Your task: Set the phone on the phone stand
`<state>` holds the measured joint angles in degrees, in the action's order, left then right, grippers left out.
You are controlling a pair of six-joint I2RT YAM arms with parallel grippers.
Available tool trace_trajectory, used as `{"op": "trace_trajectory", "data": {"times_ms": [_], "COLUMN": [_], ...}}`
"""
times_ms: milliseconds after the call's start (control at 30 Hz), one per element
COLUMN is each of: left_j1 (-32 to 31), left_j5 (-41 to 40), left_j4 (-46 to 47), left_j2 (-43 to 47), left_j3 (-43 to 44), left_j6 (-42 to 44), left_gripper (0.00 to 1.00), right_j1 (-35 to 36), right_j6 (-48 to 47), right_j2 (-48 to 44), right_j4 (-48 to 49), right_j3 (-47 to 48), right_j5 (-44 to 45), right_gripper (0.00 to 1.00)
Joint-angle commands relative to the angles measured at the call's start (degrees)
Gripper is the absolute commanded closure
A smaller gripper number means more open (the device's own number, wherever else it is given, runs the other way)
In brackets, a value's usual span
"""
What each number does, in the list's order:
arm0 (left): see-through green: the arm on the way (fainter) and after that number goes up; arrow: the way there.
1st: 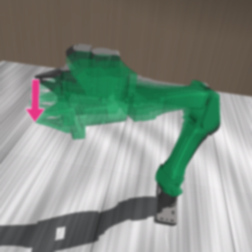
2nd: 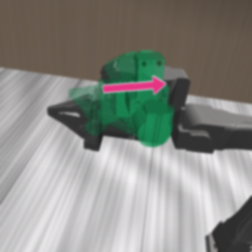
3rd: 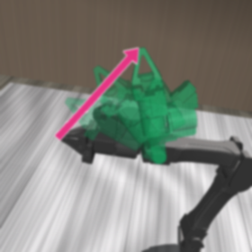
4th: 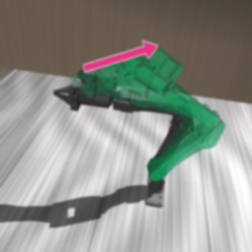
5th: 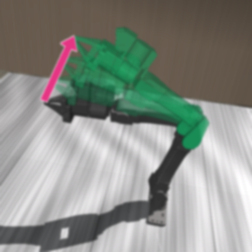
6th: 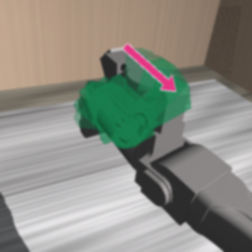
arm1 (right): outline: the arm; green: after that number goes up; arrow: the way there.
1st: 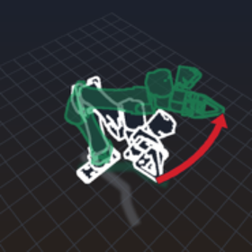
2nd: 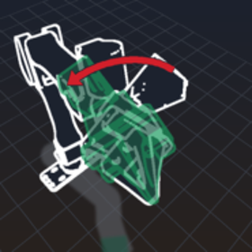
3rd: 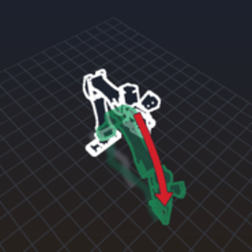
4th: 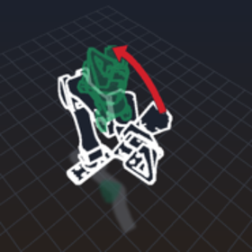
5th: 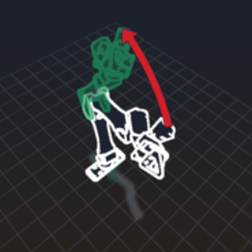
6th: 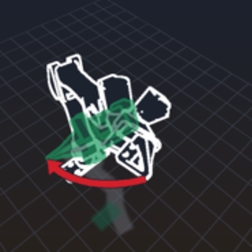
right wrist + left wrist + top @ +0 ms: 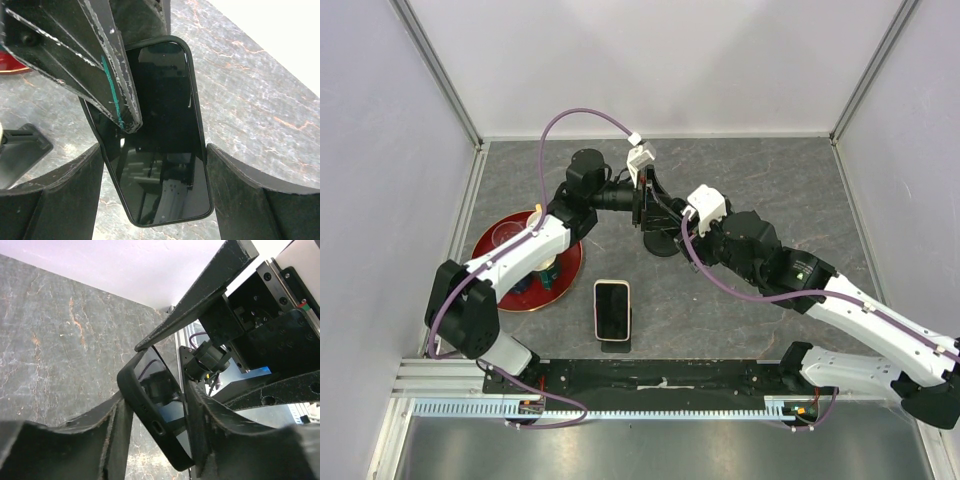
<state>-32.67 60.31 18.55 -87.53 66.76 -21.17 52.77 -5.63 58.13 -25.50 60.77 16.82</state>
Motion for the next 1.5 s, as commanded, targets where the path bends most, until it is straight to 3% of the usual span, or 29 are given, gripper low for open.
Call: {"op": "trace_trajectory", "data": {"times_ms": [0, 133, 167, 200, 233, 267, 333, 367, 467, 700, 800, 833, 1100, 1300, 1467], "left_j1": [-0.38, -0.47, -0.47, -0.47, -0.47, -0.47, -0.47, -0.47, -0.38, 0.14, 1.02, 1.55, 3.75, 3.84, 3.84], "left_j5": [4.28, 6.22, 6.22, 6.04, 5.78, 4.91, 3.24, 0.71, -4.65, -25.31, -32.53, -33.85, -30.79, -27.09, -25.25], "left_j4": [0.61, 0.61, 0.61, 0.70, 0.79, 1.75, 2.81, 3.16, 3.42, 13.15, 19.22, 20.55, 39.44, 54.74, 59.41], "left_j2": [-0.80, -1.33, -1.16, -0.89, -0.72, -0.54, 1.21, 2.09, 5.95, 17.38, 21.07, 21.69, 21.09, 16.96, 12.74], "left_j3": [2.76, 3.11, 2.94, 2.85, 2.59, 1.89, 0.92, -0.13, -2.33, -12.52, -17.18, -18.06, -23.52, -25.01, -23.70], "left_j6": [-0.63, -0.80, -0.72, -0.46, -0.37, -0.45, 0.07, 0.42, 2.71, 2.01, -2.02, -4.47, -21.09, -31.72, -36.04], "left_gripper": [0.54, 0.79, 0.92, 0.97, 0.98, 0.98, 0.98, 0.98, 0.98, 0.98, 0.98, 0.98, 0.98, 0.98, 0.98], "right_j1": [0.93, 1.28, 1.37, 1.28, 1.37, 1.37, 1.37, 1.28, 1.19, -2.31, -7.50, -8.81, -20.86, -27.01, -28.78], "right_j6": [-1.05, -0.53, -0.26, 0.09, 0.61, 1.92, 3.95, 5.00, 8.70, 13.97, 16.26, 17.66, 28.47, 39.61, 47.19], "right_j2": [-0.12, -0.65, -0.65, -0.39, -0.30, -0.12, 0.05, 0.14, -0.21, -5.21, -5.74, -5.75, -5.04, -5.75, -4.96], "right_j4": [6.34, 7.04, 7.47, 7.39, 7.22, 6.61, 5.73, 4.85, 2.48, 1.41, 3.87, 6.05, 21.08, 37.16, 56.15], "right_j3": [3.65, 2.95, 2.60, 2.60, 2.68, 2.86, 2.86, 2.69, 2.60, -0.91, -3.37, -4.60, -8.91, -15.41, -20.34], "right_j5": [4.53, 6.64, 7.43, 7.70, 8.14, 8.75, 9.46, 9.90, 10.60, 1.66, -13.25, -22.26, -40.09, -45.37, -50.91], "right_gripper": [1.00, 1.00, 0.98, 0.93, 0.85, 0.66, 0.47, 0.28, 0.02, 0.02, 0.02, 0.02, 0.02, 0.02, 0.10]}}
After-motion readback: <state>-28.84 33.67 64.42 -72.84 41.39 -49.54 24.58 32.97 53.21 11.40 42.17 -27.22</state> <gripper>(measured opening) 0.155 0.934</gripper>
